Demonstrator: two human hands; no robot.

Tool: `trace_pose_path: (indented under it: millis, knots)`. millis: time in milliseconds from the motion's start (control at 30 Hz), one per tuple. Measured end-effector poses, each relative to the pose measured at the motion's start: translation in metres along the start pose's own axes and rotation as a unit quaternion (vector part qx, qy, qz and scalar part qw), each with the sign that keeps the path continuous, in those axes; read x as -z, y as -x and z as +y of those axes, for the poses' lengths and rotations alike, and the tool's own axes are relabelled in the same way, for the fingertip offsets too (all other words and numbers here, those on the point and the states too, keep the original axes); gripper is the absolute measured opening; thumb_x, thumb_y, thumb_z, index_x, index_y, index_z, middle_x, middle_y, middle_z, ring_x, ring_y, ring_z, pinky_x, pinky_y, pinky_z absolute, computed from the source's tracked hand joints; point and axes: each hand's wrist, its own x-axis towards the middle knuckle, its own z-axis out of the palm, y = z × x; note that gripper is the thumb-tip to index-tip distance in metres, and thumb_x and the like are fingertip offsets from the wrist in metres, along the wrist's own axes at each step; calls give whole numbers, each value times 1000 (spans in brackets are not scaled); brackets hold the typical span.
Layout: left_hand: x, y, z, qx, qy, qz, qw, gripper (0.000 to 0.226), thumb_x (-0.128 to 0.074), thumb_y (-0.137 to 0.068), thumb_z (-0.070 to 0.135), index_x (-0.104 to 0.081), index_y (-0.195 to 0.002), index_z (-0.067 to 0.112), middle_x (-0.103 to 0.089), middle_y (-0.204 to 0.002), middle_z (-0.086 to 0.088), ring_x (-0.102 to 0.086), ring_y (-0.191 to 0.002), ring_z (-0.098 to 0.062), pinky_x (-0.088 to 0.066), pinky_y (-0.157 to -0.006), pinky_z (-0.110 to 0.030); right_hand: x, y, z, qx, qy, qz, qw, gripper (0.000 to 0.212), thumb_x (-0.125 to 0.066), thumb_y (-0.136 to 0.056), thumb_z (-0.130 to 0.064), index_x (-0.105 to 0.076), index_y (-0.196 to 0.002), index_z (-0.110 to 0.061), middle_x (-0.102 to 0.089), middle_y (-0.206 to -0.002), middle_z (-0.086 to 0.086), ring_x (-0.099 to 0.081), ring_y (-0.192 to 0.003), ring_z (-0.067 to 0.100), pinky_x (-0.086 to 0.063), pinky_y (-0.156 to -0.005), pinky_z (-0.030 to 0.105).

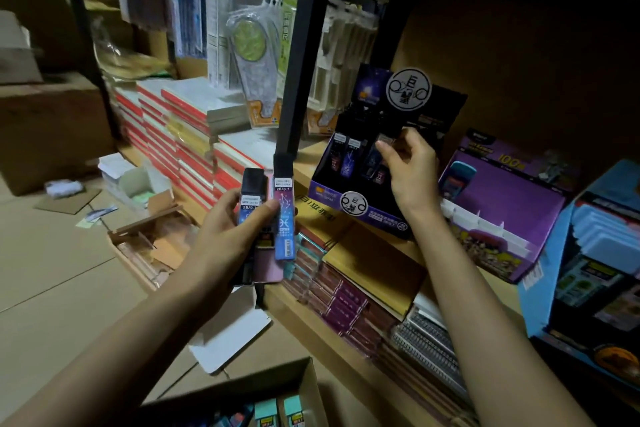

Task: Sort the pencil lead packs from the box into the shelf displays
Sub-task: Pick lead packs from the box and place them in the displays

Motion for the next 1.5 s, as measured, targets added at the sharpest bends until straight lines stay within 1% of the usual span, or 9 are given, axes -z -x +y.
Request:
trace_pose_path:
  millis: [167, 400, 533, 667, 767, 867, 1067, 1300, 1500]
  knots:
    - [8, -3, -1, -6, 6, 17, 1000, 41, -62, -75, 34, -56, -115, 24, -73, -92, -1, -73, -76, -17, -55, -51, -28, -5, 1, 13, 4, 14, -39, 999, 19, -60, -91, -17, -54, -82, -34, -59, -76, -21, -56, -77, -14, -40, -68, 3]
    - [8, -5, -4, -8, 3, 15, 1000, 44, -62, -78, 35, -54, -120, 24, -73, -98, -4, -73, -81, -21, -56, -55, -30, -3, -12, 18, -46, 5, -33, 998, 23, -63, -89, -18, -56, -71, -29, -60, -73, -10, -61, -75, 11, -56, -78, 45]
    - [7, -5, -7, -13, -7, 10, 1000, 44, -62, -78, 34, -54, -120, 23, -73, -97, -3, -73, -81, -20, -56, -55, -29, -1, -15, 19, -57, 59, -63, 995, 13, -63, -88, -20, -62, -79, -12, -66, -83, 7, -65, -83, 25, -55, -77, 51]
    - [7, -7, -8, -10, -10, 9, 1000, 47, -61, -76, 35, -53, -121, 24, -71, -100, -5, -72, -83, -20, -57, -56, -31, -7, -9, 21, -82, 64, -47, 993, 19, -64, -88, -20, -57, -70, -17, -60, -70, -4, -63, -76, 20, -56, -76, 42]
    - [5, -8, -9, -13, -8, 7, 1000, 48, -61, -76, 35, -52, -122, 23, -72, -98, -5, -72, -83, -21, -57, -57, -31, -13, -5, 19, -44, 160, -14, 986, 23, -64, -88, -27, -58, -71, -14, -54, -63, -3, -53, -64, 17, -42, -54, 9]
    - [1, -7, -11, -14, -12, 5, 1000, 41, -61, -77, 34, -53, -117, 25, -74, -90, 5, -73, -77, -16, -55, -52, -26, -17, -4, 15, -17, 265, 20, 964, 28, -62, -90, -32, -67, -82, -5, -57, -68, 3, -48, -62, 18, -23, -45, 11]
    - [-2, -4, -9, -17, -11, 6, 1000, 31, -61, -74, 36, -54, -105, 32, -73, -82, 15, -72, -72, -9, -53, -49, -21, -13, 1, 14, -65, 337, 7, 939, 45, -56, -90, -46, -66, -72, -6, -62, -70, 9, -58, -65, 23, -29, -48, 21]
    - [-6, 1, 0, -23, -2, -7, 1000, 31, -60, -74, 35, -55, -104, 30, -73, -82, 13, -72, -72, -10, -54, -51, -21, 6, 7, -23, -42, 165, -21, 985, 41, -50, -94, -41, -64, -72, -10, -64, -64, 6, -61, -57, 15, -46, -51, 27]
    - [-15, 2, -1, -22, -14, -27, 999, 40, -61, -72, 36, -54, -110, 27, -73, -91, 5, -72, -78, -11, -57, -59, -26, -7, 39, -70, -191, -119, -283, 932, 25, -54, -93, -30, -66, -89, -8, -65, -71, -1, -61, -62, 8, -46, -52, 18]
